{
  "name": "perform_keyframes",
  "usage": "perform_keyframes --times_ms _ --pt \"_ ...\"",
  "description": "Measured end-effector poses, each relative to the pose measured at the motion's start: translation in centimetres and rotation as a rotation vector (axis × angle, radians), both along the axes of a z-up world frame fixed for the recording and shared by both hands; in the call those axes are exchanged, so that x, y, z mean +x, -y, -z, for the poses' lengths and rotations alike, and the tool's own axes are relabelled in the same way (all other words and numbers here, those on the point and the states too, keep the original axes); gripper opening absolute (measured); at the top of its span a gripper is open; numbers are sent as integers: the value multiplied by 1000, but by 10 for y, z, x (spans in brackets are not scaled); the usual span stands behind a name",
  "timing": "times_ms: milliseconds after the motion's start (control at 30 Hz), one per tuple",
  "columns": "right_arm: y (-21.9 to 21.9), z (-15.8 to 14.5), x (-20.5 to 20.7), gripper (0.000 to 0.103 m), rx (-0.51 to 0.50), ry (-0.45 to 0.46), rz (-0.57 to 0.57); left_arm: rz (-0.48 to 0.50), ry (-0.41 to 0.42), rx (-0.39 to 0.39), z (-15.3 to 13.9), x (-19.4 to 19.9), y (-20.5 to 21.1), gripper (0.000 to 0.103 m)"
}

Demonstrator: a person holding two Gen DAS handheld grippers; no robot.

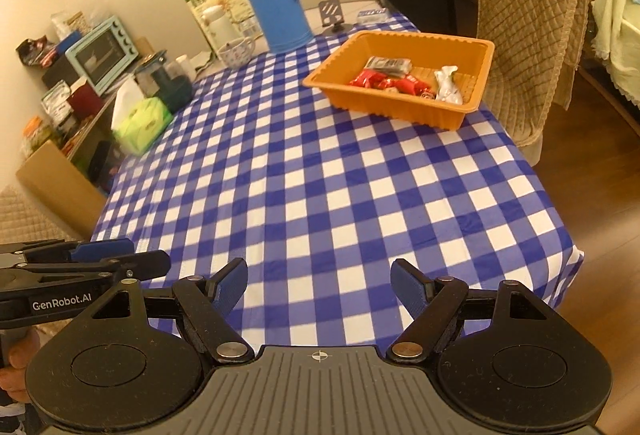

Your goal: Organize snacks

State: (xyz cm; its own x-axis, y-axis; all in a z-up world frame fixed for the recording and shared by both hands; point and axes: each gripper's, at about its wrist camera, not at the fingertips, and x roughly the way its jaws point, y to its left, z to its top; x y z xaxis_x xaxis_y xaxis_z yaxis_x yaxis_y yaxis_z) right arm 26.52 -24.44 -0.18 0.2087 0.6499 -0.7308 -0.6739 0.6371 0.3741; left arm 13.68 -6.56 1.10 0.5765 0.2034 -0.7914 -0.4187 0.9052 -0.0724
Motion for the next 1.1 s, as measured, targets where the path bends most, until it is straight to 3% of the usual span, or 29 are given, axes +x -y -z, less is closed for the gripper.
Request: perform_keyframes --times_ms 1100 --pt "4 9 -16 78 -46 -1 -65 5 -11 -36 4 -13 23 51"
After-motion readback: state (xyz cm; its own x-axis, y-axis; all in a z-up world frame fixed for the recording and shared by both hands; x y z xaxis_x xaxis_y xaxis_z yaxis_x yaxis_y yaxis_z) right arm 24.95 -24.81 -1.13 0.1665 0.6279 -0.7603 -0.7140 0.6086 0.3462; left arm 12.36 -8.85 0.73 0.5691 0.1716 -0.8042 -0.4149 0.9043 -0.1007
